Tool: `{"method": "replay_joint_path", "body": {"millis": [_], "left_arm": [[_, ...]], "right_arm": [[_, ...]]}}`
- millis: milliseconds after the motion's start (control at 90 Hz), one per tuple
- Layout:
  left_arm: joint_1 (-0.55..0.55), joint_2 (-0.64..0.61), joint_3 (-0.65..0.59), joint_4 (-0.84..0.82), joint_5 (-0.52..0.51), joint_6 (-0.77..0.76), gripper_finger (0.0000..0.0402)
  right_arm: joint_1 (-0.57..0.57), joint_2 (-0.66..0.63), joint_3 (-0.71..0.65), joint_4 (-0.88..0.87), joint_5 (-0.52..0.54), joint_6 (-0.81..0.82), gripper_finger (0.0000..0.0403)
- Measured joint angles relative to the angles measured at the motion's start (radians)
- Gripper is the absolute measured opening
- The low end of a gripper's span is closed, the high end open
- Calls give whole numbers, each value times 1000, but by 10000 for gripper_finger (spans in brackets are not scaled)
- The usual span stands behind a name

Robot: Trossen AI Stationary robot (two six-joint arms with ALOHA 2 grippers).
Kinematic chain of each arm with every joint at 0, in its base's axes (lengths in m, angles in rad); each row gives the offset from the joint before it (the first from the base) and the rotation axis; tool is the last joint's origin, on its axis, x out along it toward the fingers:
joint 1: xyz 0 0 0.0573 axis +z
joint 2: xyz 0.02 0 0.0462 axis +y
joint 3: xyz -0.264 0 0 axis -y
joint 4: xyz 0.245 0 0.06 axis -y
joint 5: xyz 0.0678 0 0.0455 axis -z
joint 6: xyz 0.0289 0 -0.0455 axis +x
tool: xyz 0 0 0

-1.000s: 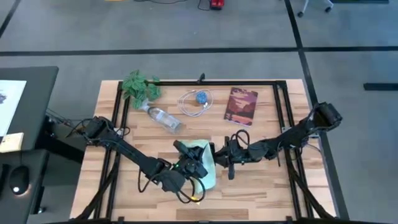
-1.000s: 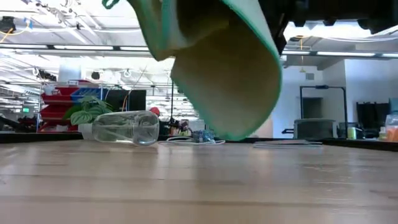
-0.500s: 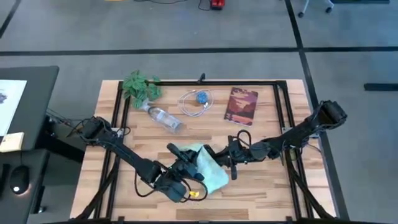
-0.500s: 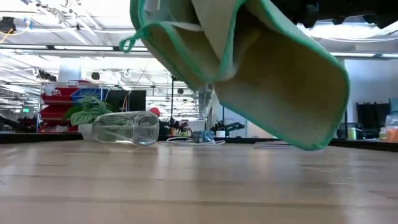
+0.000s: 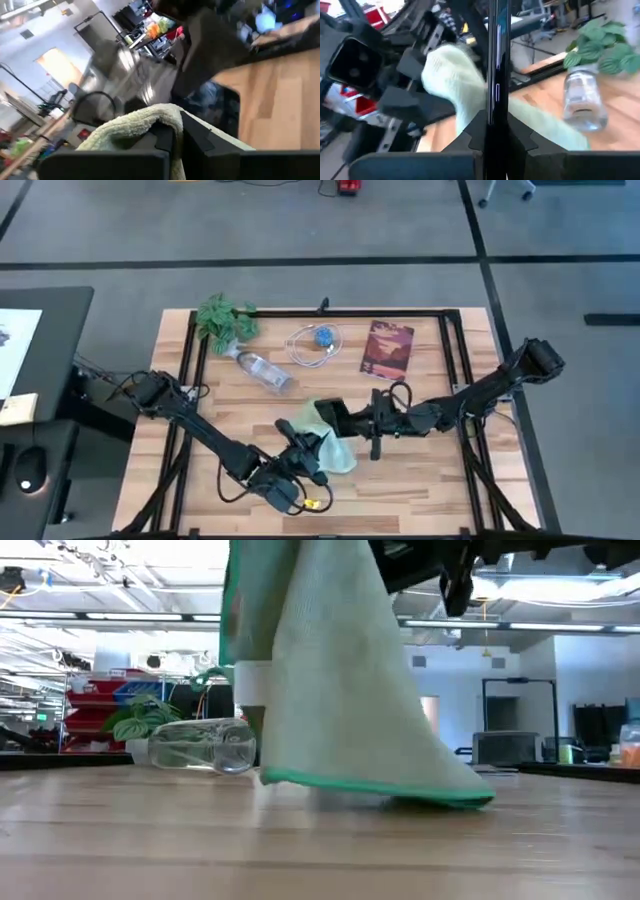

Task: Apply microfiber cloth
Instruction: Wipe the back and front of the black cellphone with the green microfiber cloth

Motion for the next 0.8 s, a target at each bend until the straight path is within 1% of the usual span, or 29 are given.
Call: {"method": "replay_joint_path", "body": {"millis": [122, 233, 344, 389, 444, 522, 578, 733, 800], "left_arm": [[22, -1, 1, -10, 10, -12, 0], [52, -1, 1, -4, 22, -12, 0], [81, -1, 1, 4, 107, -16, 0], [91, 13, 2, 43, 129, -9, 0], [95, 35, 2, 110, 136, 53, 0], [96, 73, 2, 225, 147, 202, 0], [96, 85, 2, 282, 128, 303, 0], [97, 68, 2, 308, 7, 441, 0], [103, 43, 2, 311, -9, 459, 0]], "right_arm": [[11, -45, -1, 15, 17, -24, 19], [19, -47, 0, 11, 25, -25, 19], [19, -46, -2, 13, 30, -26, 19], [19, -46, -2, 16, 31, -26, 19], [19, -46, -2, 15, 30, -25, 19], [19, -46, -3, 14, 24, -25, 19], [21, -46, -3, 16, 18, -25, 19], [33, -46, -3, 22, 27, -24, 19], [37, -46, -3, 22, 28, -22, 19]]}}
